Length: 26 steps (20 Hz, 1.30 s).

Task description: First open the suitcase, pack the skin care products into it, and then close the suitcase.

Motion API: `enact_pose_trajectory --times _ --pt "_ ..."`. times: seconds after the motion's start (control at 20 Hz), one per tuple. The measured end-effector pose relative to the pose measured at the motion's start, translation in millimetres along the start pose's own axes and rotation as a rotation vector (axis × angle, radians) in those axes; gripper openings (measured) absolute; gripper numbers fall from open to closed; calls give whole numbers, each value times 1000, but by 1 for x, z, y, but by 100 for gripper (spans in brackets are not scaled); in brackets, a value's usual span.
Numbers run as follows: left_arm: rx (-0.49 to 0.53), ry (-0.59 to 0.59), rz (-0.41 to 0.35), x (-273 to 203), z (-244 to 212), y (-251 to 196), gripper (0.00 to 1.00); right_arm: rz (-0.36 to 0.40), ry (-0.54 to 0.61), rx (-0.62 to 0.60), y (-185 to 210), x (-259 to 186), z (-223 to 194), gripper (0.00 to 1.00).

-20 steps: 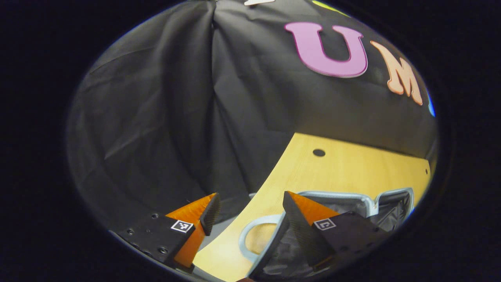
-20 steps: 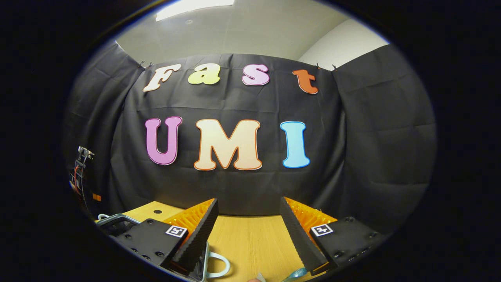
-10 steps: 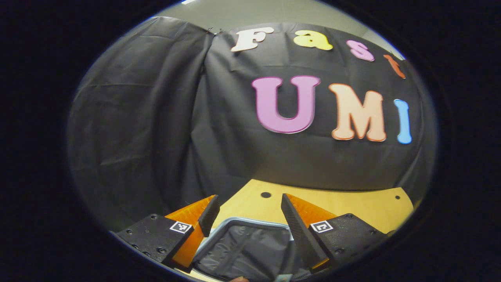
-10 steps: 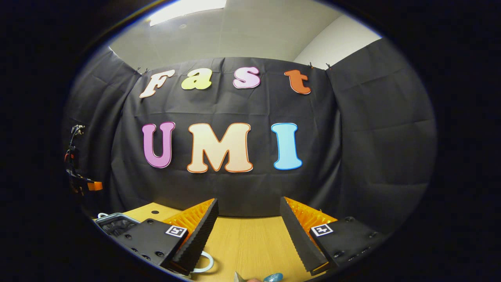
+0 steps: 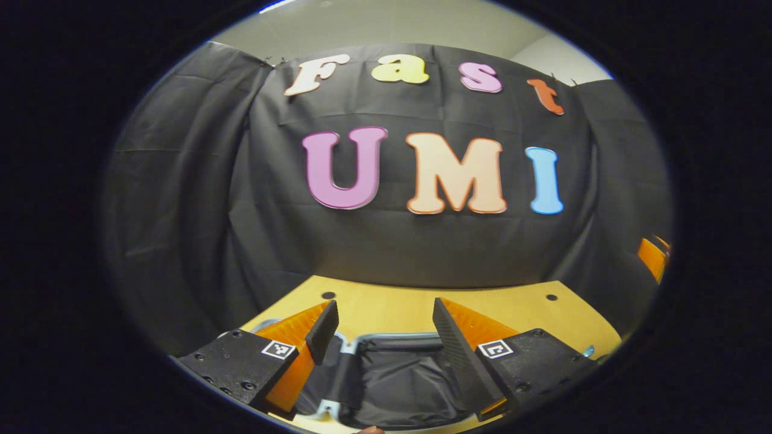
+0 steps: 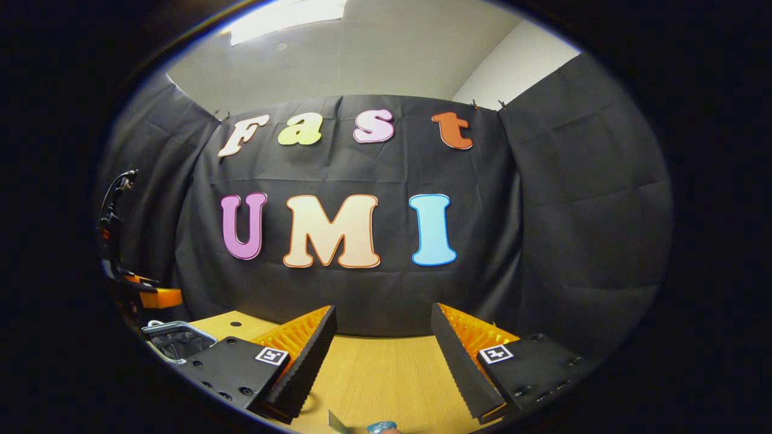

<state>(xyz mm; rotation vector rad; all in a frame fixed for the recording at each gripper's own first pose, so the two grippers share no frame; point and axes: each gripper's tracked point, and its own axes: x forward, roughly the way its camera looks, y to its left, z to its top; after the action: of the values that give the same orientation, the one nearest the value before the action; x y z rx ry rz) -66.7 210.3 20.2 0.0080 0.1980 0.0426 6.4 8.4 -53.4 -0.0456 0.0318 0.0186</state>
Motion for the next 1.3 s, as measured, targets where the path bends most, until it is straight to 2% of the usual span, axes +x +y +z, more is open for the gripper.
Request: enact_pose_trajectory --times 0.35,0.75,0.8,0.85,1.3 --pt "-13 67 -130 -7 -37 -104 94 37 2 -29 -24 -12 -2 98" --pt "-40 162 -235 -6 -91 -192 94 41 24 -56 -56 -21 -13 98" --pt "-36 181 -248 -6 -102 -202 94 41 28 -60 -60 -23 -14 96" --pt "-25 205 -256 -7 -114 -209 94 40 33 -64 -63 -23 -16 99" --pt "2 376 -293 -8 -204 -246 95 39 87 -90 -77 -25 -40 99"
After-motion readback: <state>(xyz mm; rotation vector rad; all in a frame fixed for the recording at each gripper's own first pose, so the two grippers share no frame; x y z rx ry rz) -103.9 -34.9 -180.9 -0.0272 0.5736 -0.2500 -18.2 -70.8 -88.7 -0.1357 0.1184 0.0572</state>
